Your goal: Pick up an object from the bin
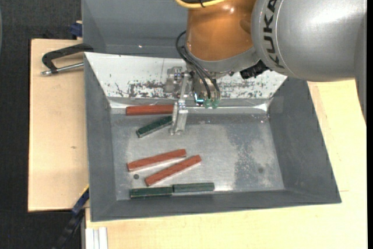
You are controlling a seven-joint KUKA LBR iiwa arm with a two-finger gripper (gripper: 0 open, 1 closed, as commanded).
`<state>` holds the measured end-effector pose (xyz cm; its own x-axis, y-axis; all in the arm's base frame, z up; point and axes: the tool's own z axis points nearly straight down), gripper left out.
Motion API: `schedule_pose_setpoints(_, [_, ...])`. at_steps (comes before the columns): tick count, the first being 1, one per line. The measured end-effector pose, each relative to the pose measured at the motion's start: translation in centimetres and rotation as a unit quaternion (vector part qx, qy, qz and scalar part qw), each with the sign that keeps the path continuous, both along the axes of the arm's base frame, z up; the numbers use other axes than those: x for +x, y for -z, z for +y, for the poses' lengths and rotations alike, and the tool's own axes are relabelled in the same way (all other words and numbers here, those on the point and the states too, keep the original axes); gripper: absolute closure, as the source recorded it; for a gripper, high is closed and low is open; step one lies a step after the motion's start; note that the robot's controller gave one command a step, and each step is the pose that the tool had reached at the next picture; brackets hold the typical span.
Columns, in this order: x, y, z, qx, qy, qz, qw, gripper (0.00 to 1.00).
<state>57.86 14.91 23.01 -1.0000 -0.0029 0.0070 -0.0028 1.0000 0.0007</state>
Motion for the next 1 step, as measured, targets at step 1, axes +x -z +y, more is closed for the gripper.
schedule_pose_setpoints(1, [0.17, -0.50, -0.10, 0.001, 0.001, -0.0045, 1.0000, 0.00])
